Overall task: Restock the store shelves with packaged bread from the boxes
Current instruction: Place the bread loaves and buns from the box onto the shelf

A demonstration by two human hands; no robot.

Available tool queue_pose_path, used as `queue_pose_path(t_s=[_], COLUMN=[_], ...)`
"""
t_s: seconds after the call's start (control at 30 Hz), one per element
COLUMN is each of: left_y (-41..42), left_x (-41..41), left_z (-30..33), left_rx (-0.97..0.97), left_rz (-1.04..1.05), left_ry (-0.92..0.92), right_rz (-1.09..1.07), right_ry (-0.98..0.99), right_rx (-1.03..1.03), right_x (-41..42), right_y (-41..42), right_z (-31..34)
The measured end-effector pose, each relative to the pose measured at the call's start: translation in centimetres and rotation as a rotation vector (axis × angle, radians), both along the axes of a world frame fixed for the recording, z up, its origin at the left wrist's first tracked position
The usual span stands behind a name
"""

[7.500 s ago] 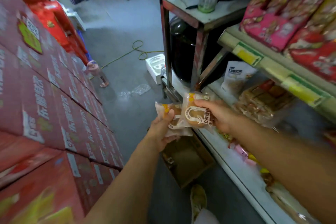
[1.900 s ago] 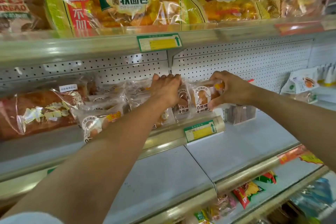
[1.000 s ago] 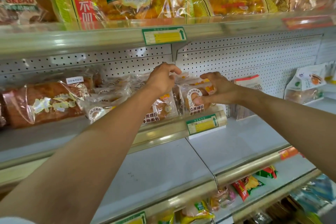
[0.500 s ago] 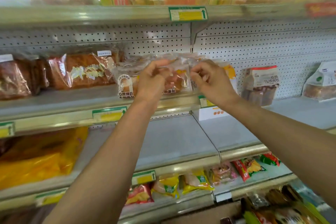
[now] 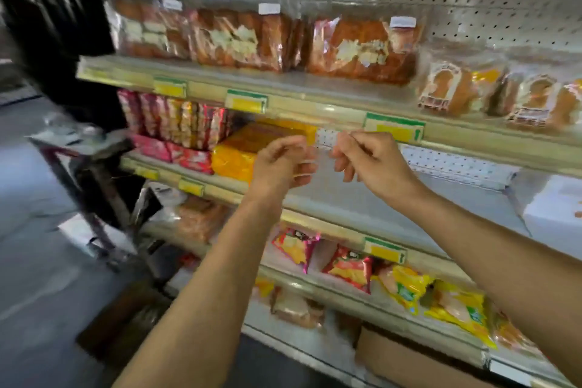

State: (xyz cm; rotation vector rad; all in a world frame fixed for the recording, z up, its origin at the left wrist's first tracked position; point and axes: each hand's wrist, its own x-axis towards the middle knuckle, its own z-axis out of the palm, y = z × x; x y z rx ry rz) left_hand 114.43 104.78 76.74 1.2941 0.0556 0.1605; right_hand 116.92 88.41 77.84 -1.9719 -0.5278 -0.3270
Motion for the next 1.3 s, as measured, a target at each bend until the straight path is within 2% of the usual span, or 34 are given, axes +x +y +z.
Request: queue_pose_path(t_s=[0.2,0.37,0.63,0.83,1.03,1.3], left_y=[14.2,26.9,44.9,51.8,55.1,57.2], left_x=[-1.4,-2.4,-2.2,-2.3,-2.6,-0.6], left_z=[-4.7,-8.2,-17.7,-27.0,-36.7,-53.4], left_rx=[-0.092,-0.020,-0.092,-0.245,-0.426,-0.551], left_rz=[0.217,0.431,0.644,0.672,0.665,0.734], left_ry=[0.163,0.276,0.554,0.740,0.901,1.044], right_rz=[0.245,0.400,0.569,0.620,0.662,0.618], right_ry=[0.229,0.360,0.543,0.684,0.864,1.073], right_rx=[-0.002,-0.020,-0.249,-0.462,-0.620,-0.730], right_x=[3.1,4.9,7.0,7.2,8.4,10.7], right_y=[14.4,27.9,46.3,53.0,57.7,63.2], right_z=[-3.8,-8.1,-17.3,-25.9,-35.0,-52.3])
